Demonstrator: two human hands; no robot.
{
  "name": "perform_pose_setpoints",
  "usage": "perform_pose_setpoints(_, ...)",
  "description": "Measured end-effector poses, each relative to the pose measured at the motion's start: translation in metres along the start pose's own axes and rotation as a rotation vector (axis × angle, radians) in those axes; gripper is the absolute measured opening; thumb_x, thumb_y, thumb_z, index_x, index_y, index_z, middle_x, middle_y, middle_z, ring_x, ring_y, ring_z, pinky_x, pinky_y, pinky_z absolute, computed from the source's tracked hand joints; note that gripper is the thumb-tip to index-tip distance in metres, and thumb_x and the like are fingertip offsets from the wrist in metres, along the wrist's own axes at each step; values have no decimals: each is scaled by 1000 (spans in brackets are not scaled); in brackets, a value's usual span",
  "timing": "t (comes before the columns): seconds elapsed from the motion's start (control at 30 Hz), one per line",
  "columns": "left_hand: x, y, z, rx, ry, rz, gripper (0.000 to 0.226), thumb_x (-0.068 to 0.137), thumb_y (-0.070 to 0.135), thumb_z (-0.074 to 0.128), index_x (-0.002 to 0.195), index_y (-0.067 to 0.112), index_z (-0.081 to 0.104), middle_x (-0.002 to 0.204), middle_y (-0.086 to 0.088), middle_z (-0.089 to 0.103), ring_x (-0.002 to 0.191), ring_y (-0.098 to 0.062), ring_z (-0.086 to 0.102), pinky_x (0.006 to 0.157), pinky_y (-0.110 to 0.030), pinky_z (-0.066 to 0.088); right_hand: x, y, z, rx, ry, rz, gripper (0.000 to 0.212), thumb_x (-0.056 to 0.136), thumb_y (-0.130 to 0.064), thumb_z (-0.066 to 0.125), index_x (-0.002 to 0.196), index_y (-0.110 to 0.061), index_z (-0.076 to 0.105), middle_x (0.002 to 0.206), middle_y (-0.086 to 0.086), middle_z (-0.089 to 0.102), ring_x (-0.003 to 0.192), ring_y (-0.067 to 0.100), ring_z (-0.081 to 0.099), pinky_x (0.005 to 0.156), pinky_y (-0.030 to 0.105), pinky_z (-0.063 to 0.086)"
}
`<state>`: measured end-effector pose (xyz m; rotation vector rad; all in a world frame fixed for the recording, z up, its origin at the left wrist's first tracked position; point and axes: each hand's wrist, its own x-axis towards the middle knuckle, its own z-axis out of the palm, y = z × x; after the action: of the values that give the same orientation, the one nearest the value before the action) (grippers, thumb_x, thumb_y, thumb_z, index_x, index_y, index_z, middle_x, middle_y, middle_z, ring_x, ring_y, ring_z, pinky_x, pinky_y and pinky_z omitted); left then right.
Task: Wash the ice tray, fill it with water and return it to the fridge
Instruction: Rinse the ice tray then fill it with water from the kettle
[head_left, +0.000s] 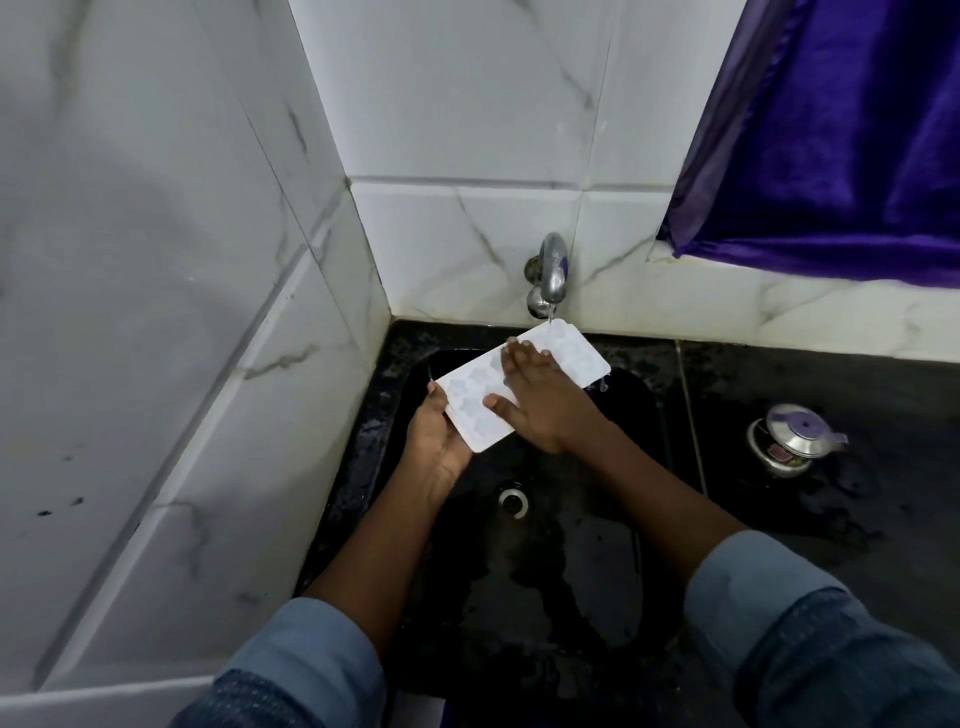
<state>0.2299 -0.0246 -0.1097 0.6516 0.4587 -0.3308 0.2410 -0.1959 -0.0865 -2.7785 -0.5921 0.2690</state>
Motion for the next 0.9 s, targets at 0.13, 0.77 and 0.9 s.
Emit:
perform_pose_setpoints(0.13,-4,2,7,104,56,14,56,111,43,36,103,2,72,106,-16,78,75,-25,80,73,-41,61,-4,-34,9,-89,-95,-274,103,93,-78,13,166,-6,5,174,14,0,162,25,-3,130,37,-5)
perform_pose_setpoints(0.77,-7,10,-10,13,111,1,62,111,54,34,120,3,68,130,-21,69,115,-43,67,109,-65,44,-10,18,-3,-107,-65,-111,111,88,-86,3,166,-7,-5,173,13,-10,160,26,-11,129,40,-7)
perform_pose_setpoints(0.9,-11,11,-9,20,105,24,59,112,52,33,118,5,69,128,-16,70,108,-40,68,100,-60,48,-13,38,-8,-20,1,95,114,88,-88,-4,165,-3,-6,173,19,-8,161,32,-8,130,47,-5)
